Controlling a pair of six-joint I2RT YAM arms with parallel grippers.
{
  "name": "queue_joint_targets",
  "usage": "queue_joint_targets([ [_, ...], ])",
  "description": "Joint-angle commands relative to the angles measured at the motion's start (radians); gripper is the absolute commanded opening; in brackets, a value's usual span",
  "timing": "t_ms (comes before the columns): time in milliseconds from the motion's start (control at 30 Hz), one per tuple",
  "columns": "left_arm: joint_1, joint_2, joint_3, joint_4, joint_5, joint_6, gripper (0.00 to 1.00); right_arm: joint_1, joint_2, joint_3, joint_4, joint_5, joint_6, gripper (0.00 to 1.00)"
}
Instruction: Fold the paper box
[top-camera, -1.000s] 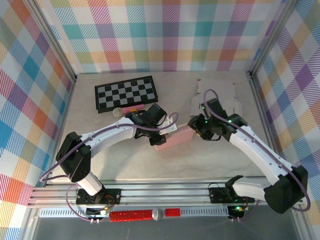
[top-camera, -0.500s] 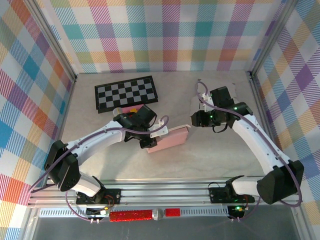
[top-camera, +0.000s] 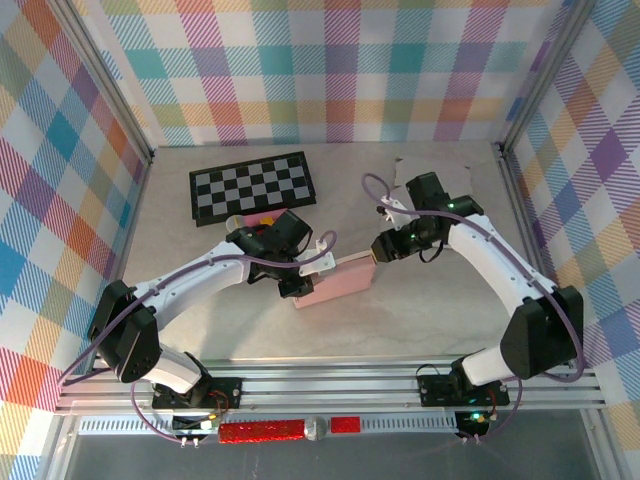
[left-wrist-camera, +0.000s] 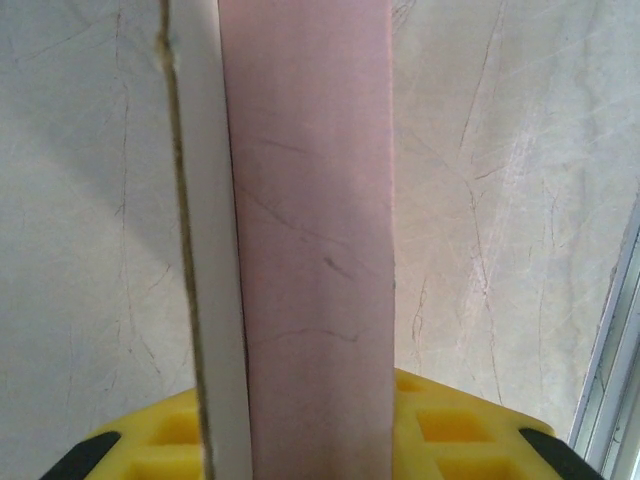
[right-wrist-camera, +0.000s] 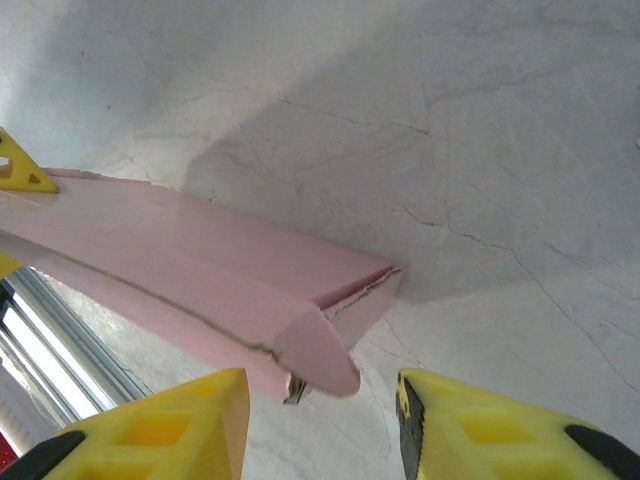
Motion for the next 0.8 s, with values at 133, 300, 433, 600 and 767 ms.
queue_joint_targets([
  [133, 0.013, 0.005, 0.001, -0.022, 0.027, 0.020, 0.27, 0.006, 0.024, 0.036, 0.016, -0.088, -0.036, 0.42],
  [300, 0.016, 0.011, 0.006, -0.023, 0.031, 0.019, 0.27, 0.006, 0.030, 0.037, 0.014, -0.102, -0.029, 0.35],
  [433, 0.018, 0.014, 0.007, -0.022, 0.034, 0.018, 0.28, 0.006, 0.035, 0.037, 0.009, -0.082, -0.024, 0.32],
  [600, 0.020, 0.013, 0.006, -0.021, 0.033, 0.017, 0.27, 0.007, 0.032, 0.044, 0.000, -0.068, -0.018, 0.27],
  [767, 0.021, 0.014, 0.004, -0.021, 0.037, 0.014, 0.27, 0.019, 0.031, 0.046, -0.009, -0.034, -0.015, 0.24],
])
